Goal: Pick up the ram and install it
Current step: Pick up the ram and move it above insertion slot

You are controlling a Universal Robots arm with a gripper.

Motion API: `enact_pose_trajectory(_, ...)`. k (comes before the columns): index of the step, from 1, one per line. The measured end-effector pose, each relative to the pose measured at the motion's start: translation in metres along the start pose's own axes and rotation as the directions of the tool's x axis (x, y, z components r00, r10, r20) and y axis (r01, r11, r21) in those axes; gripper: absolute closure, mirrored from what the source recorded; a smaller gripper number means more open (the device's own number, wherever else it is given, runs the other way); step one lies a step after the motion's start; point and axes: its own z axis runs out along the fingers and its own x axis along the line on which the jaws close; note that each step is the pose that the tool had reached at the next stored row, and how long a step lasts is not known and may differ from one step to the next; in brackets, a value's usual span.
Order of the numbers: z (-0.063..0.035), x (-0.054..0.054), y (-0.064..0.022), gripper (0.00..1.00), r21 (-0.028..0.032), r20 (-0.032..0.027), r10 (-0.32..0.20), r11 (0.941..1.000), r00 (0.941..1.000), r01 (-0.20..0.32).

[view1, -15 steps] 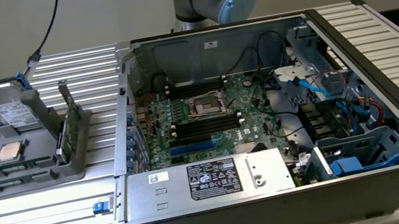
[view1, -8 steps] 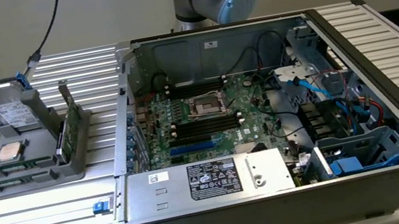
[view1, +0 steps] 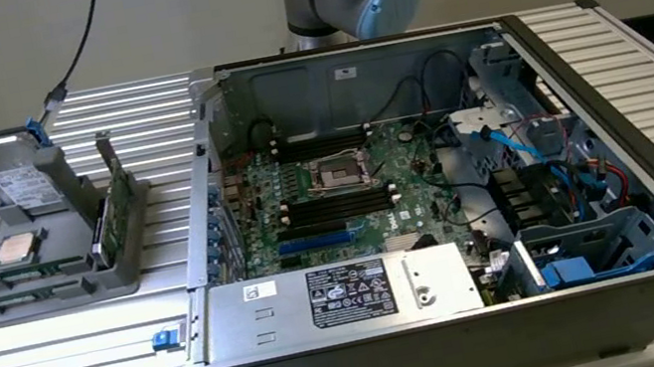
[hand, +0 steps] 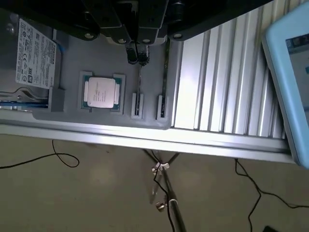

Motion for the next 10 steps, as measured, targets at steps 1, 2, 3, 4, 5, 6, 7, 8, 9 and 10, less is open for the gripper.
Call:
enact_pose_trajectory(1, 0.0006, 0.0000, 0.0000, 0.90, 0.0025, -0.0026, -0.018, 0.9998, 0.9998, 0.018)
enact_pose_trajectory(2, 0.0012, 0.0000, -0.0001, 0.90, 0.0048, -0.0053, -0.036, 0.9993, 0.9993, 0.036)
enact_pose_trajectory(3, 0.0018, 0.0000, -0.0002, 0.90, 0.0073, -0.0081, -0.054, 0.9985, 0.9985, 0.054)
enact_pose_trajectory(4, 0.0024, 0.0000, -0.0002, 0.90, 0.0097, -0.0107, -0.071, 0.9974, 0.9974, 0.071)
enact_pose_trajectory(5, 0.0027, 0.0000, -0.0003, 0.90, 0.0123, -0.0132, -0.087, 0.9961, 0.9961, 0.087)
enact_pose_trajectory(6, 0.0027, -0.0001, -0.0002, 0.90, 0.0126, -0.0150, -0.092, 0.9957, 0.9957, 0.092)
enact_pose_trajectory(7, 0.0027, -0.0001, -0.0002, 0.90, 0.0127, -0.0157, -0.092, 0.9957, 0.9956, 0.092)
enact_pose_trajectory(8, 0.0027, -0.0001, -0.0002, 0.90, 0.0126, -0.0161, -0.092, 0.9957, 0.9956, 0.092)
enact_pose_trajectory(9, 0.0027, -0.0001, -0.0001, 0.90, 0.0124, -0.0164, -0.092, 0.9957, 0.9956, 0.092)
enact_pose_trajectory(10, 0.0028, -0.0001, -0.0001, 0.90, 0.0124, -0.0165, -0.092, 0.9957, 0.9956, 0.092)
